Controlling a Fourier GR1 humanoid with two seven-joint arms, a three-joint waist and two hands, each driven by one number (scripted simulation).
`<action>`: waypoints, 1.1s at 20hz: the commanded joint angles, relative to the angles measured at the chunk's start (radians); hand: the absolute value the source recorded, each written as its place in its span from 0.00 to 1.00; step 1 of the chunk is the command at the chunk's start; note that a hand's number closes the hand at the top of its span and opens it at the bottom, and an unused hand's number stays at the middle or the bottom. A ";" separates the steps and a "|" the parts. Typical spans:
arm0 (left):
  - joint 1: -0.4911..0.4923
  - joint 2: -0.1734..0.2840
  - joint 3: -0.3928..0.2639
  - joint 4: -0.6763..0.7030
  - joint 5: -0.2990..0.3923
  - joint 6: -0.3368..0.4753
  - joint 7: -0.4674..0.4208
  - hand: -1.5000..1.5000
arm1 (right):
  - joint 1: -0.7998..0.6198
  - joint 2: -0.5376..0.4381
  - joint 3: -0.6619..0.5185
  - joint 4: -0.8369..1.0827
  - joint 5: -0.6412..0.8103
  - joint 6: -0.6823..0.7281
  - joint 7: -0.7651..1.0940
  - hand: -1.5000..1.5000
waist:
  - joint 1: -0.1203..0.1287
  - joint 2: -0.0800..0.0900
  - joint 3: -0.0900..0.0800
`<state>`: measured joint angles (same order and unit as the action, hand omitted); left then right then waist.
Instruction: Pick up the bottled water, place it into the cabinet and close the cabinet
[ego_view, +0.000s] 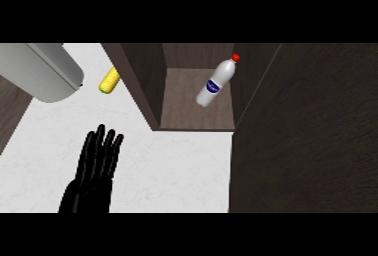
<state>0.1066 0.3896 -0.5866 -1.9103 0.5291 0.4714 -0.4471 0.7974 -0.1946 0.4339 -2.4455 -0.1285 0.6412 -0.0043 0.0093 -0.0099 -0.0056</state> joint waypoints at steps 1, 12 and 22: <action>0.063 0.041 0.037 -0.055 0.020 -0.028 -0.023 0.00 | -0.025 0.019 0.155 -0.215 0.170 -0.059 0.151 1.00 | 0.005 0.002 -0.001; 0.171 0.123 0.139 -0.095 0.110 -0.127 -0.046 0.00 | -0.333 0.144 0.362 -0.115 0.347 -0.134 0.325 1.00 | 0.026 -0.001 -0.006; 0.254 0.168 0.204 -0.097 0.151 -0.217 -0.103 0.00 | -0.590 0.189 0.430 -0.026 0.362 -0.272 0.469 1.00 | 0.025 -0.005 -0.007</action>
<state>0.3319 0.5400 -0.4125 -2.0049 0.6630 0.2883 -0.5279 0.3014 -0.1061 0.7079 -2.4547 0.0970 0.5047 0.3928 0.0349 -0.0132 -0.0117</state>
